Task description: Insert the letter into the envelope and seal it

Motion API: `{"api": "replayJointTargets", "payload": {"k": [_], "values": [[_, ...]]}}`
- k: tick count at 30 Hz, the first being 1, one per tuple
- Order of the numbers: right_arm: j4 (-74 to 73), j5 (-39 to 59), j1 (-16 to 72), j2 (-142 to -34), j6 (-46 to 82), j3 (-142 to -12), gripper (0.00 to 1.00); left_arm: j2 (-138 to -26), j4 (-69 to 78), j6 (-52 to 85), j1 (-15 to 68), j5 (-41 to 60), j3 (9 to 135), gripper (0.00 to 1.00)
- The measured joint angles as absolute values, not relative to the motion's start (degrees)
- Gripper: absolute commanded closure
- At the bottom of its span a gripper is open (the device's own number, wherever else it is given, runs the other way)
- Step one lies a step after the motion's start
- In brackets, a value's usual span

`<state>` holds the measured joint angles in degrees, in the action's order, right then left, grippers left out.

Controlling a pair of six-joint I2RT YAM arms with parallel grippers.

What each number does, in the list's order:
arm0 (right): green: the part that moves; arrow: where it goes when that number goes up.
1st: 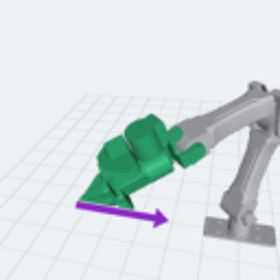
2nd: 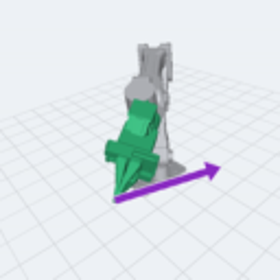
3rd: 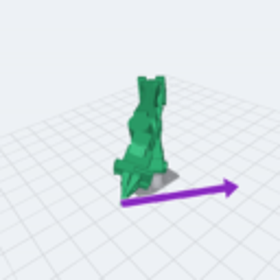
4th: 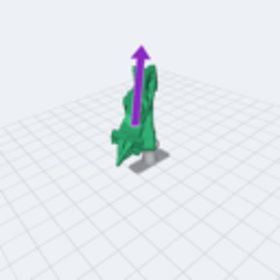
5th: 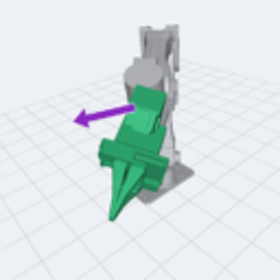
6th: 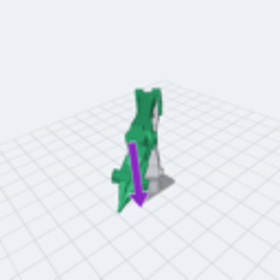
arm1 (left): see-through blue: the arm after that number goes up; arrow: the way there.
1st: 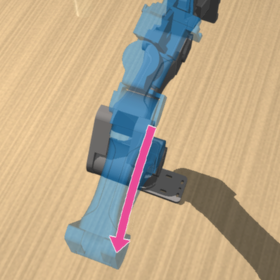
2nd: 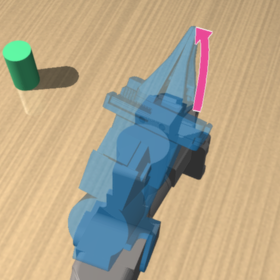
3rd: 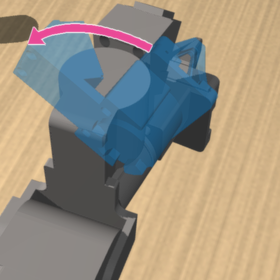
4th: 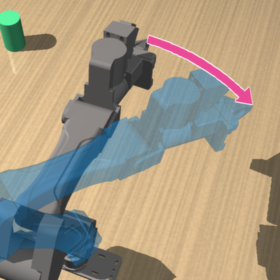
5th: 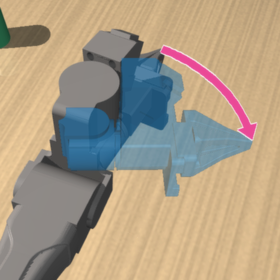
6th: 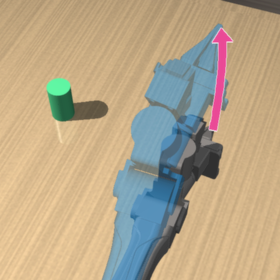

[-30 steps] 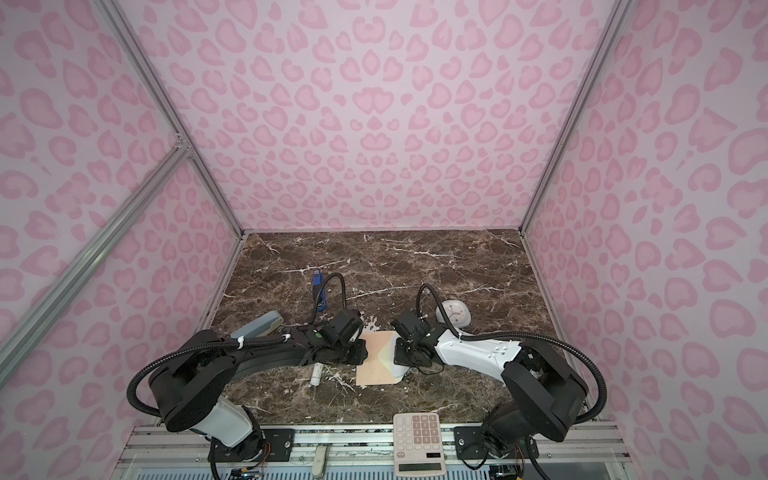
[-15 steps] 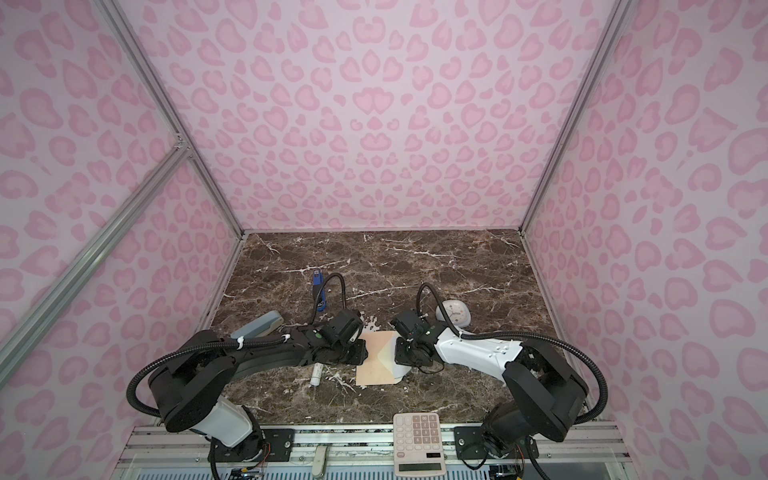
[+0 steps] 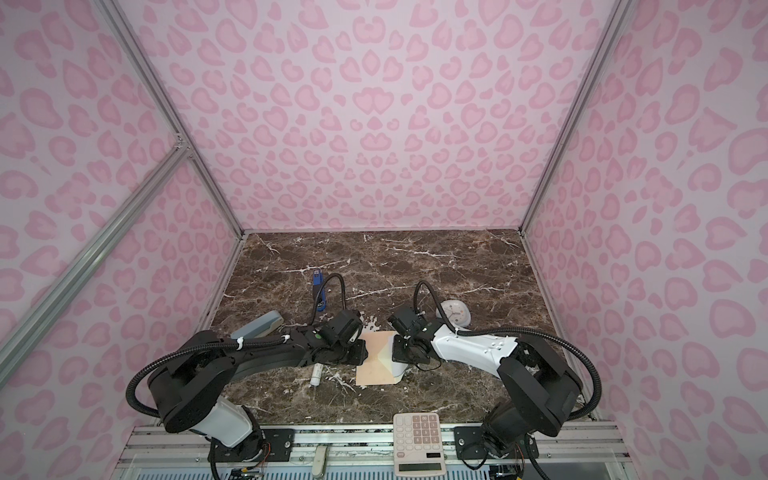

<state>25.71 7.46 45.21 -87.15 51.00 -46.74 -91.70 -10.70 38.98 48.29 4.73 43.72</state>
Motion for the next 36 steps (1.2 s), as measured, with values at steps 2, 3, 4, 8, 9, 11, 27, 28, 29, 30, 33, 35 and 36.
{"api": "replayJointTargets", "payload": {"k": [2,3,4,8,9,11,27,28,29,30,33,35,36], "values": [[26.3,7.2,45.2,-86.7,51.6,-46.7,1.00,-91.7,-10.6,39.0,48.3,4.7,43.7,0.68],[26.7,7.0,45.2,-86.3,51.8,-46.6,1.00,-91.7,-10.5,39.0,48.3,4.7,43.6,0.68],[26.8,6.8,45.2,-85.9,52.2,-46.4,1.00,-91.7,-10.5,39.0,48.3,4.7,43.6,0.68],[27.8,6.0,45.2,-85.2,54.5,-46.0,1.00,-92.0,-10.2,39.0,48.5,4.6,43.8,0.68],[28.2,6.0,45.2,-85.2,54.7,-46.0,1.00,-92.2,-9.5,39.0,48.6,4.6,43.9,0.68],[28.6,6.0,45.2,-85.2,55.6,-45.9,1.00,-92.4,-9.1,39.0,48.8,4.6,44.1,0.68],[29.5,6.3,45.2,-87.9,57.1,-47.5,1.00,-92.6,-8.8,39.0,49.6,3.6,44.3,0.68],[29.5,6.3,45.2,-87.9,57.0,-47.5,1.00,-92.5,-8.8,39.0,49.6,3.6,44.3,0.68],[29.5,6.3,45.2,-87.9,57.1,-47.5,1.00,-92.5,-8.8,39.0,49.6,3.5,44.3,0.68],[29.7,6.5,45.2,-87.9,57.3,-47.6,1.00,-92.4,-8.8,39.0,49.6,3.5,44.2,0.68],[30.2,6.4,44.8,-87.3,57.2,-47.8,1.00,-92.1,-8.7,39.0,49.6,3.2,44.0,0.68],[30.8,6.3,44.3,-87.0,57.4,-47.8,1.00,-91.9,-8.6,39.0,49.6,3.2,43.8,0.69],[31.1,6.2,44.1,-86.9,57.3,-47.7,1.00,-91.9,-8.6,39.2,49.6,3.1,43.8,0.69]]}}
